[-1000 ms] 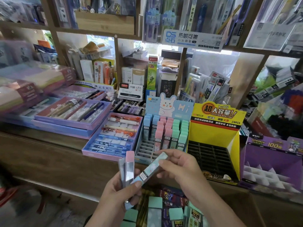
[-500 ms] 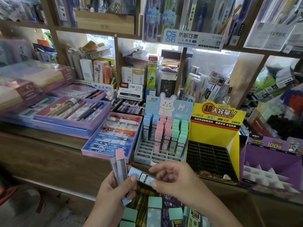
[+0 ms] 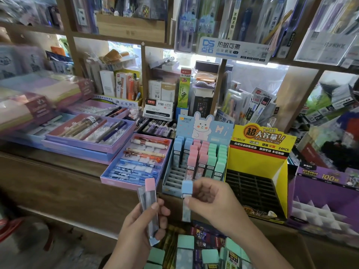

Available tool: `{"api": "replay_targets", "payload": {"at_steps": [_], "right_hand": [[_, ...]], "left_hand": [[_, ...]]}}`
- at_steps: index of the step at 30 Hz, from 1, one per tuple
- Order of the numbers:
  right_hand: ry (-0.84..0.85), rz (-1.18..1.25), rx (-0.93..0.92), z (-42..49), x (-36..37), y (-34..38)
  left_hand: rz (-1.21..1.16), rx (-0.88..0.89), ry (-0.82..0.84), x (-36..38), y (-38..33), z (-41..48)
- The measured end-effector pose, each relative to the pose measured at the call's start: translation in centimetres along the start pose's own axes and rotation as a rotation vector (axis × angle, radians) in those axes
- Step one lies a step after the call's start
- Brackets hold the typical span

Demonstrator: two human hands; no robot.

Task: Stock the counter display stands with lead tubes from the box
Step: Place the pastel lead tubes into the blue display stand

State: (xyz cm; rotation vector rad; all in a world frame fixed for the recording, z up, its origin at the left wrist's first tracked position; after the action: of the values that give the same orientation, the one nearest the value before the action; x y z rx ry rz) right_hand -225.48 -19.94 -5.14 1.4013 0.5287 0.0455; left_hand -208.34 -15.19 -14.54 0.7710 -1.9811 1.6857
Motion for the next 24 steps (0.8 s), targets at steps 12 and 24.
{"api": "replay_targets", "payload": {"at_steps": [12, 24], "right_hand": [[-0.138, -0.167, -0.170, 6.1, -3.7, 6.2], [-0.195, -0.492, -0.211, 10.9, -4.2, 6.9]], "left_hand": [[-0.006, -0.027, 0.048, 0.1, 0.0, 0.0], [-0.048, -0.037, 0.057, 0.2, 0.1, 0.4]]}}
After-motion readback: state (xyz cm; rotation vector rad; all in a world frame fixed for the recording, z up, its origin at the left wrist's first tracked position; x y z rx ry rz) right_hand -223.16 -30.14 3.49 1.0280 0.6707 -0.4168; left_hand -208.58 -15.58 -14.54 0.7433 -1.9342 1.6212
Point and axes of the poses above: each hand's wrist, its own z-axis towards the middle knuckle, its own x-axis out of the palm, y = z × x, the point moved 9 cm from there along z, towards the middle knuckle, and after that the axes turned 3 degrees about y, right-handed, at the moved point
